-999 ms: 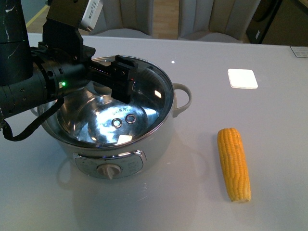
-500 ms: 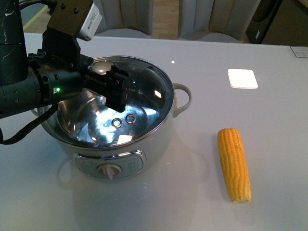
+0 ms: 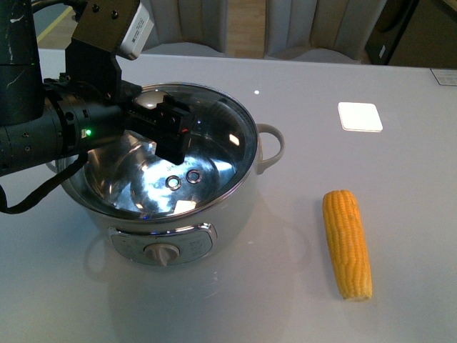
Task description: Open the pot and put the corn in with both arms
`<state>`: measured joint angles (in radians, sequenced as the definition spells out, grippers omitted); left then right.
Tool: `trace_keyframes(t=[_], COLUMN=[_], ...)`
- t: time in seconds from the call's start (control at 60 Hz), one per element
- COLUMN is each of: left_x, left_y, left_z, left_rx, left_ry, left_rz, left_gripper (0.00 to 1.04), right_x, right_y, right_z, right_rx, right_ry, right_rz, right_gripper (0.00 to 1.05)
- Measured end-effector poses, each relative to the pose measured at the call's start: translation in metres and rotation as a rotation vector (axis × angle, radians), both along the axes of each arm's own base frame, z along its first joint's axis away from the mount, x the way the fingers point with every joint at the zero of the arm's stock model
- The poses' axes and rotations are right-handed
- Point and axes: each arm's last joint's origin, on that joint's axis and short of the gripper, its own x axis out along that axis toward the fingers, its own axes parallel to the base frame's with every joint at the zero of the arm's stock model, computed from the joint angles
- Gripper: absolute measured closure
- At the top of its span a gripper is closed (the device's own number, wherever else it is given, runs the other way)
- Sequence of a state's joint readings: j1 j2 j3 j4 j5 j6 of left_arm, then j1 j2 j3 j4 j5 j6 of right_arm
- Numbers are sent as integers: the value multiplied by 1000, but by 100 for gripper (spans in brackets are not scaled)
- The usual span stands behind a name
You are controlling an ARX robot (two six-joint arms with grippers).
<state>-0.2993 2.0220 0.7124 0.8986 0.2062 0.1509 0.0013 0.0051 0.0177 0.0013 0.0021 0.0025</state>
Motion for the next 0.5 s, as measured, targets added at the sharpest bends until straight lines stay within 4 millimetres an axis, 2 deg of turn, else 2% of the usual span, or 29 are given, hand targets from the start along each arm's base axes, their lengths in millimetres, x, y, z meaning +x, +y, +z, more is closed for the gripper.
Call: trace_keyframes(t=[0.283, 0.5], left_x=[-1, 0], left_y=[-5, -5], left_z=[1, 2], left_rx=[-8, -4], left_ry=[1, -2], left_rz=[-4, 1], left_gripper=[59, 61], right_x=[0, 0], right_y=[0, 0], right_z=[0, 0], right_rx=[0, 0], right_ry=[0, 0], right_rz=[0, 0], right_gripper=[9, 9])
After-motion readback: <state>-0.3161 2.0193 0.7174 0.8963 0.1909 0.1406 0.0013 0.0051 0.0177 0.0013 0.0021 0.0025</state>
